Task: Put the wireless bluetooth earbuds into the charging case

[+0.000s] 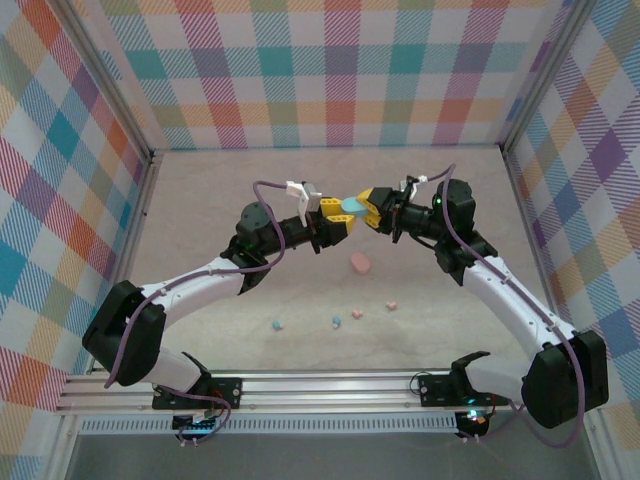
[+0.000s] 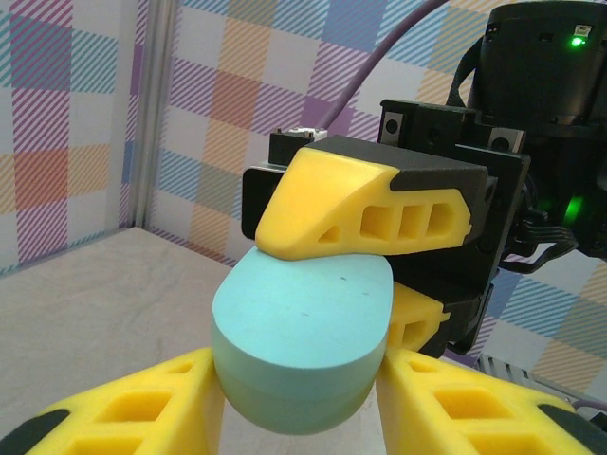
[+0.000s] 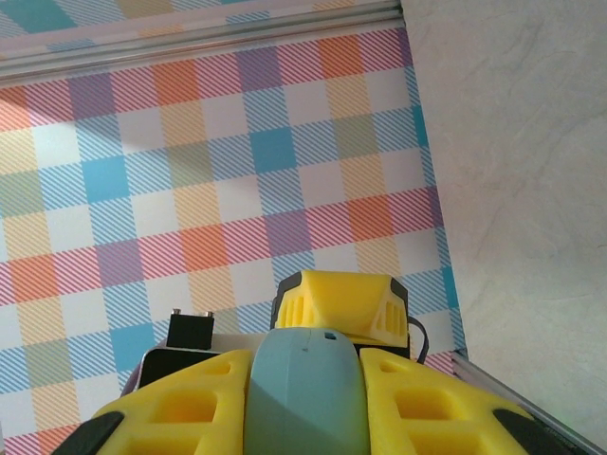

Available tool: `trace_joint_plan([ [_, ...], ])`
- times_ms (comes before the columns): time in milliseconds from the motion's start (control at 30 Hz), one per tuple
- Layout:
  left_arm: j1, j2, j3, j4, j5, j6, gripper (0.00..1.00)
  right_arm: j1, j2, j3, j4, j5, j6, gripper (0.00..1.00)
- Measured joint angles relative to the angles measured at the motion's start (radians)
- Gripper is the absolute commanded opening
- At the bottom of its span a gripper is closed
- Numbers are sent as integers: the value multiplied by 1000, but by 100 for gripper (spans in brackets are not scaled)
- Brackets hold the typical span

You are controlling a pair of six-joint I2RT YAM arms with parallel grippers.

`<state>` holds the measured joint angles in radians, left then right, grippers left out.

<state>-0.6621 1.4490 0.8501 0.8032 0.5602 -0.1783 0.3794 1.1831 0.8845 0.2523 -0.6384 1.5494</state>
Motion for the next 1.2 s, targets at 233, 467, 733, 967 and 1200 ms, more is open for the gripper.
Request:
trace_joint_plan([
  [233, 0, 0, 10, 0, 0, -1, 46, 0, 0, 2, 16, -1, 9, 20],
  [467, 0, 0, 13, 3, 12, -8, 50, 7, 0, 2, 24, -10, 10, 20],
  [733, 0, 0, 21, 1, 33, -12, 46, 18, 0, 2, 32, -19, 11, 20],
  [967, 0, 0, 24, -3, 33, -12, 47, 18, 0, 3, 39, -19, 15, 20],
  [1200, 2, 0, 24, -4, 35, -11, 26, 14, 0, 3, 40, -20, 22, 28],
])
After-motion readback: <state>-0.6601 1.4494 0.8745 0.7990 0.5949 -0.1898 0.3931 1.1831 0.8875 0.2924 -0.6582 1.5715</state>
